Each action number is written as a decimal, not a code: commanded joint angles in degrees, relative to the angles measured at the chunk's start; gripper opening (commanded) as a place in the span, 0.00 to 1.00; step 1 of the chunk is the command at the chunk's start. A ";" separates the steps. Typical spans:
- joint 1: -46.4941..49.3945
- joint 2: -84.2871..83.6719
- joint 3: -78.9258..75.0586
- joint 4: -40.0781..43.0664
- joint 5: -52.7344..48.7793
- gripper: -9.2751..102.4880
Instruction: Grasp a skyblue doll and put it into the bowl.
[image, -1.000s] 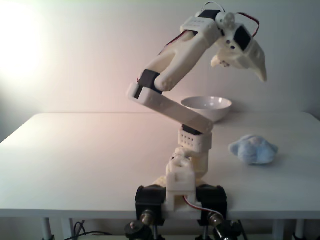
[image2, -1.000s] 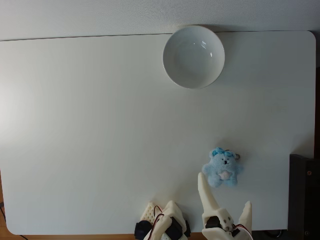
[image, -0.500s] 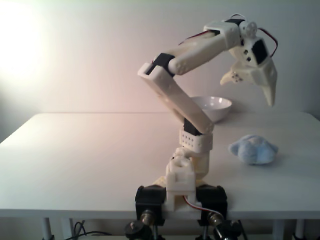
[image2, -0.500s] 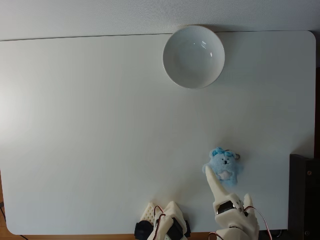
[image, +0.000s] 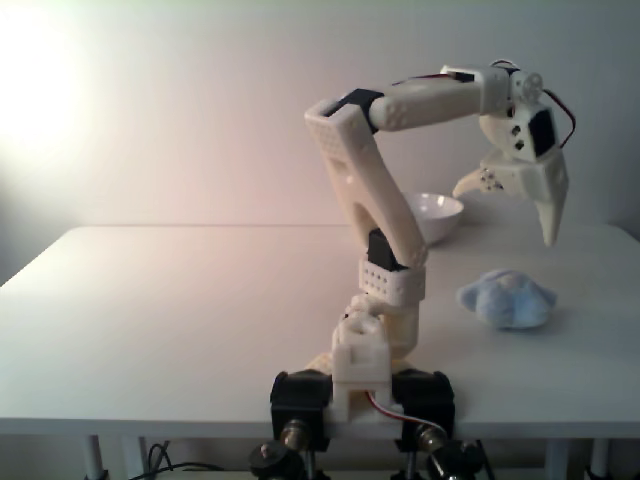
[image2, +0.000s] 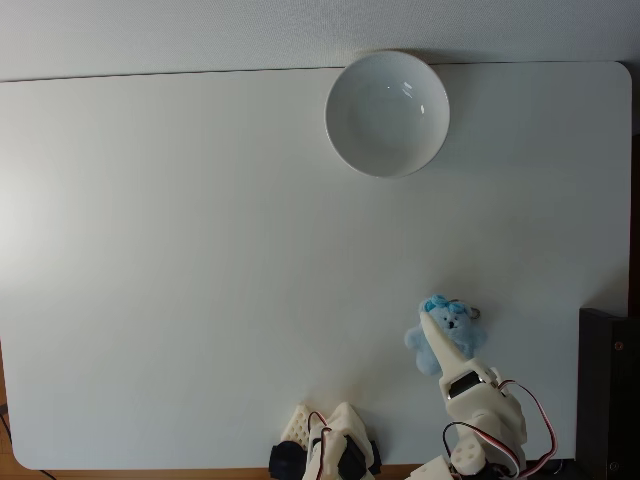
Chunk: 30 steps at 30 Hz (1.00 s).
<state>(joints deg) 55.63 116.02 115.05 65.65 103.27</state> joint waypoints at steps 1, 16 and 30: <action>0.26 -2.55 -2.02 -0.88 -0.44 0.77; 0.35 -14.06 -1.93 -4.75 -0.44 0.77; 3.08 -21.62 -1.85 -8.09 0.44 0.77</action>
<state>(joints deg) 58.97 94.57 115.05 58.36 103.36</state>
